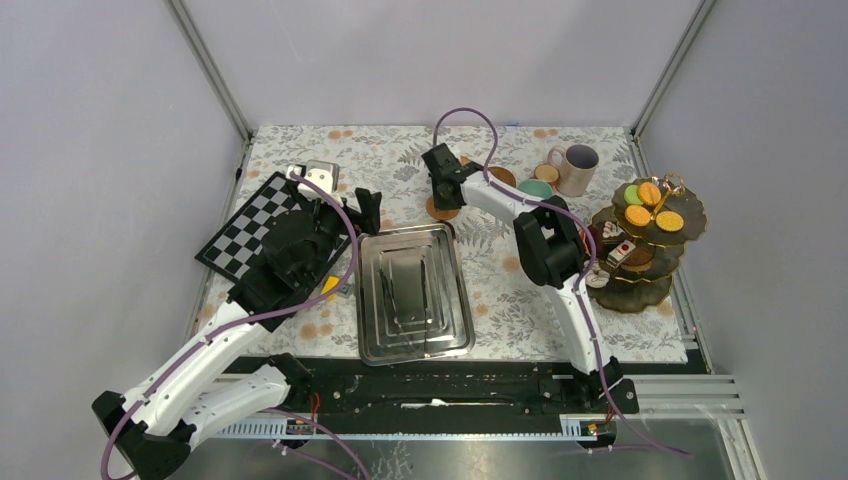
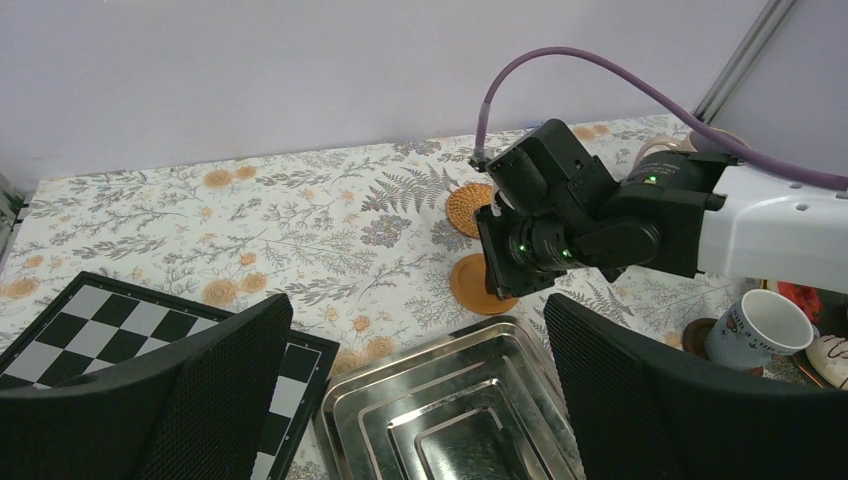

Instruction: Serve the afternoon tea

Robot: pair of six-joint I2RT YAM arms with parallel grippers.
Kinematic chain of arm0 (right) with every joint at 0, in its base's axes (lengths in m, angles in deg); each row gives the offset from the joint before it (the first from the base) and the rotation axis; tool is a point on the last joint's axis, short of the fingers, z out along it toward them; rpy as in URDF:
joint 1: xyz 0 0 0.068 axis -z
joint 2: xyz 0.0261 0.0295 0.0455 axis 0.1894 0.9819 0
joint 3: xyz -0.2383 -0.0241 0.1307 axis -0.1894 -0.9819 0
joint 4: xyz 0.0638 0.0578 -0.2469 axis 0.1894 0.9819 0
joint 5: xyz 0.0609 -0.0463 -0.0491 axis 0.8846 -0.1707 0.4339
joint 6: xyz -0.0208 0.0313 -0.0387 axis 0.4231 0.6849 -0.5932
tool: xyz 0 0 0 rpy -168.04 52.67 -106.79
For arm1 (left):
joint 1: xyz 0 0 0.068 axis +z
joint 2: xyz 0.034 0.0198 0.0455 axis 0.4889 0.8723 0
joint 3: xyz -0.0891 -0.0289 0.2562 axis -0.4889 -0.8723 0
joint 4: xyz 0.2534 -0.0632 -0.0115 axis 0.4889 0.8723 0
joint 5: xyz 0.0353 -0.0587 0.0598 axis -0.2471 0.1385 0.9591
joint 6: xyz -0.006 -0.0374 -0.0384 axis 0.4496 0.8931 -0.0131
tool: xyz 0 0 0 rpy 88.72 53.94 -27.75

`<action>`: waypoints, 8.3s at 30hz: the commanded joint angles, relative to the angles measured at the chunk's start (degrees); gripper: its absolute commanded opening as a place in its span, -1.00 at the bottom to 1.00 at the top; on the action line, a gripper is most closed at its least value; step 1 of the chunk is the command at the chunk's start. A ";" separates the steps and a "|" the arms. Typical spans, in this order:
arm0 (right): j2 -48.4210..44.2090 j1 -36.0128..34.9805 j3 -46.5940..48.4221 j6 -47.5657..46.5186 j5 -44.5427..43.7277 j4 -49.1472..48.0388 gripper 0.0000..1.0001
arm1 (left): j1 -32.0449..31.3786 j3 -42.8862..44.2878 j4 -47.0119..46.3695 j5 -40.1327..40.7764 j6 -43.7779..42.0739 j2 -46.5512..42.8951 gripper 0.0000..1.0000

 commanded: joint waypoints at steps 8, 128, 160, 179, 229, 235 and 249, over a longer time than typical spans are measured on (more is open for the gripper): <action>-10.80 1.81 -22.62 1.42 -7.08 1.15 -0.50 | -0.22 0.26 -2.67 -1.28 0.34 0.44 0.98; -15.14 24.85 -16.13 -0.46 -7.60 4.25 -0.12 | -0.61 0.00 -2.71 -1.34 0.17 0.80 0.98; -63.91 6.05 -50.95 2.45 -3.55 7.96 -0.90 | -0.61 0.08 -2.63 -1.06 0.11 1.63 0.98; -80.72 18.09 -75.21 29.45 -7.10 7.43 -1.00 | -0.70 -0.09 -2.58 -0.73 0.06 1.16 0.98; -67.20 12.13 -52.77 3.22 16.86 -5.93 0.61 | -0.97 0.19 -2.45 -1.21 0.07 1.65 0.98; -43.62 10.68 -33.62 3.37 8.10 -5.79 0.39 | -0.97 0.09 -2.54 -0.94 -0.11 1.72 0.98; -7.05 14.24 0.16 2.67 -1.76 1.65 0.03 | -0.97 0.00 -2.62 -1.07 -0.11 1.57 0.98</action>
